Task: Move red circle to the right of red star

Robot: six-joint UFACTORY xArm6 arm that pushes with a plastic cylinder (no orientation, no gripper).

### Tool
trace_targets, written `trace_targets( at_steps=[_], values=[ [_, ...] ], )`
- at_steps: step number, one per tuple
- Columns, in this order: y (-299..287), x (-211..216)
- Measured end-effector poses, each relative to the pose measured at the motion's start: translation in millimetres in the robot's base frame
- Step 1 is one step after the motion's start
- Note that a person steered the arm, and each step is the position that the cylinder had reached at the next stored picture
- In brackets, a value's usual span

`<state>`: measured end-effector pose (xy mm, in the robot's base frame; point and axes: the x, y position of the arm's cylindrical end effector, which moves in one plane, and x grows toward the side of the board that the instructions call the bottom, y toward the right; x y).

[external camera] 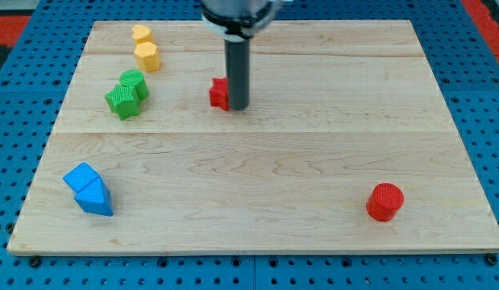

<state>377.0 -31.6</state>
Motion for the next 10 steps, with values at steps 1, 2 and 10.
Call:
trace_targets(
  at_steps=[1, 2, 10],
  values=[
    [-38.7, -38.8],
    [-71.3, -63.2],
    [252.2, 146.1]
  ],
)
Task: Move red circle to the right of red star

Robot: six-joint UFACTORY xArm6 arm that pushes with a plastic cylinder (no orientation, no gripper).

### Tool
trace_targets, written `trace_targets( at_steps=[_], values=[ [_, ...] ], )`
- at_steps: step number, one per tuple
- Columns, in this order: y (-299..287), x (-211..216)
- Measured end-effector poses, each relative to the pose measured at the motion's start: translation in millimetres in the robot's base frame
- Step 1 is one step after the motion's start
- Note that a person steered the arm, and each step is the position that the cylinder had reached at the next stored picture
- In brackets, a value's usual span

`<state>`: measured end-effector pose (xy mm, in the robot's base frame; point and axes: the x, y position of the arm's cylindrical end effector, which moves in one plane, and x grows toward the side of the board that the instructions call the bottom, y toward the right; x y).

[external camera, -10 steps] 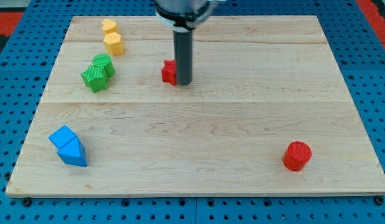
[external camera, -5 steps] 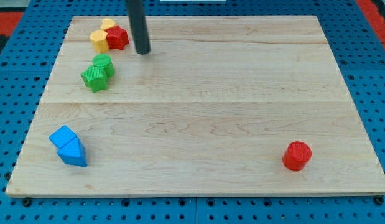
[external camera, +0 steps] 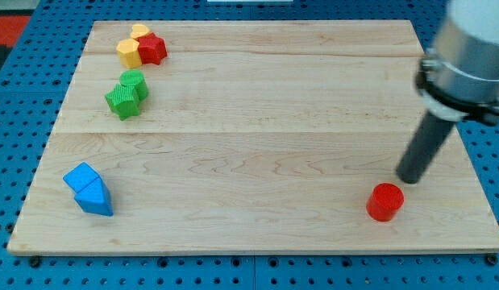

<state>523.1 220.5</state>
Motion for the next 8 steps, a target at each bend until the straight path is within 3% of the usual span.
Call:
trace_targets(
  at_steps=[2, 4, 5, 6, 8],
  values=[
    [-17.3, 46.3],
    [-106.5, 31.6],
    [-104.9, 59.9],
    [-123.4, 58.5],
    [-164.4, -13.9]
  ],
)
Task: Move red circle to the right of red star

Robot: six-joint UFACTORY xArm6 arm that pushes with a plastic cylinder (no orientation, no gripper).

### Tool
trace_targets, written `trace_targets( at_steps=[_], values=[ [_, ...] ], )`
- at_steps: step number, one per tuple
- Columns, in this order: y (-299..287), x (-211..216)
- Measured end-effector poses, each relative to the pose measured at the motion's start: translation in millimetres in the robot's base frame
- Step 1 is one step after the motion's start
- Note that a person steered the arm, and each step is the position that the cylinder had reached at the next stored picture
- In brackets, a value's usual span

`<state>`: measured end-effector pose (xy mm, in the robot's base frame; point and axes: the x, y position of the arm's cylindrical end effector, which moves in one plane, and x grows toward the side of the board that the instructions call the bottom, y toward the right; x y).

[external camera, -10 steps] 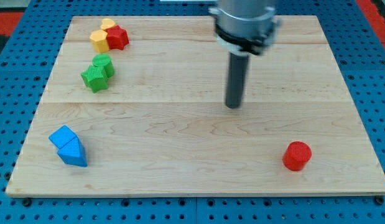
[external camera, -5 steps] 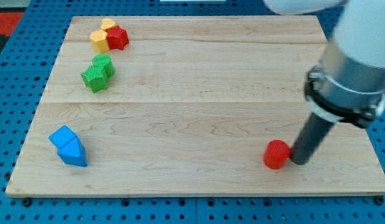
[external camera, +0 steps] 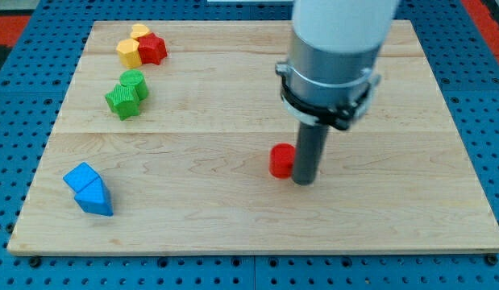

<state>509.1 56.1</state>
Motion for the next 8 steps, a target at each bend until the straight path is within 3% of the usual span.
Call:
trace_targets(
  at_steps=[4, 6, 8],
  values=[
    [-129.1, -105.1],
    [-165.4, -108.0],
    [-151.6, -129.7]
  ],
)
